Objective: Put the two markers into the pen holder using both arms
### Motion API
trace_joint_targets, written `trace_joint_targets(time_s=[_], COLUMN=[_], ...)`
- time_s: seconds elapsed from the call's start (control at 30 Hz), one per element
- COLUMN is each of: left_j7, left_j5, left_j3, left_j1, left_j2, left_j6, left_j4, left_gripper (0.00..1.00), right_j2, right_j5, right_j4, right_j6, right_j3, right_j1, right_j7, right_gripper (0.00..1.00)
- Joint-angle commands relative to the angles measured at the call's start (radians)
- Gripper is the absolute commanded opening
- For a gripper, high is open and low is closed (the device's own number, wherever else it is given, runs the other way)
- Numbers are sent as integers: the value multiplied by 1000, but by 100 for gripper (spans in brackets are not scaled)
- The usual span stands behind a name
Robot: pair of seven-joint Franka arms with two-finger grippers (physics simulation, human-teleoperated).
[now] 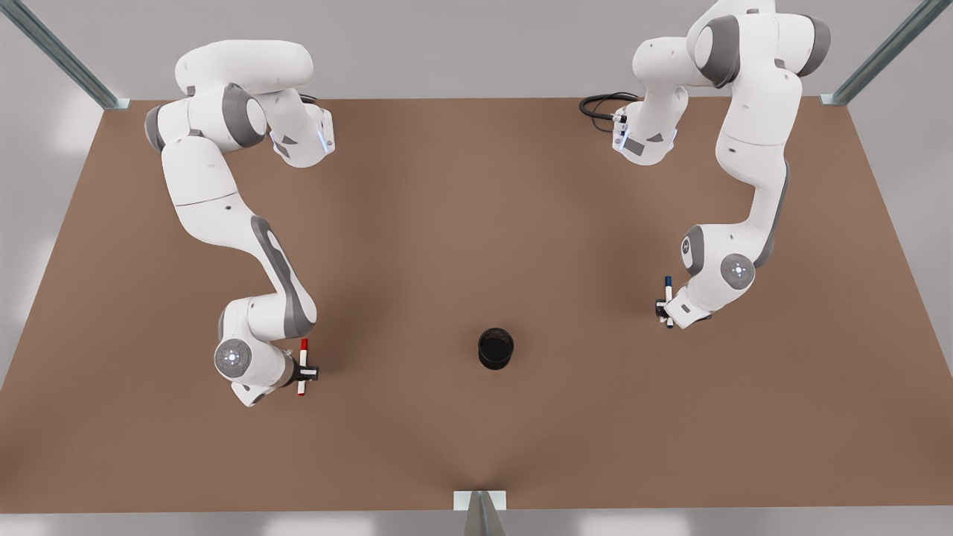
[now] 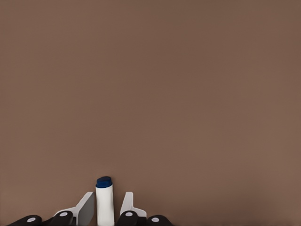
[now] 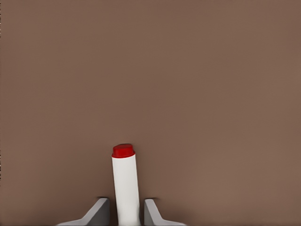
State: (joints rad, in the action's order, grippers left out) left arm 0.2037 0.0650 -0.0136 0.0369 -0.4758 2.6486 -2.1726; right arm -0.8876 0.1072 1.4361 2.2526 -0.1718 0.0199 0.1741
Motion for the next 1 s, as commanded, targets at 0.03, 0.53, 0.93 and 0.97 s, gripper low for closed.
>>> trace_joint_targets(time_s=[0.03,0.53,0.93,0.97], left_j7=[39,34,39,37], left_j5=[-1,19,19,19], left_j3=[0,1,1,3], left_j1=[-2,6,0,0], left_j2=[0,-6,46,62], left_j6=[1,1,-12,-13], left_j4=[1,2,7,7], left_gripper=[45,32,21,21], right_j2=[1,6,16,18], right_j5=[6,6,11,9], right_j4=[0,-2,-11,-11], right_j6=[-1,-5,-11,-11], right_j3=[0,0,0,0], right_j1=[-1,-3,-6,-6], right_j7=[18,13,-13,-13], right_gripper=[36,23,23,23])
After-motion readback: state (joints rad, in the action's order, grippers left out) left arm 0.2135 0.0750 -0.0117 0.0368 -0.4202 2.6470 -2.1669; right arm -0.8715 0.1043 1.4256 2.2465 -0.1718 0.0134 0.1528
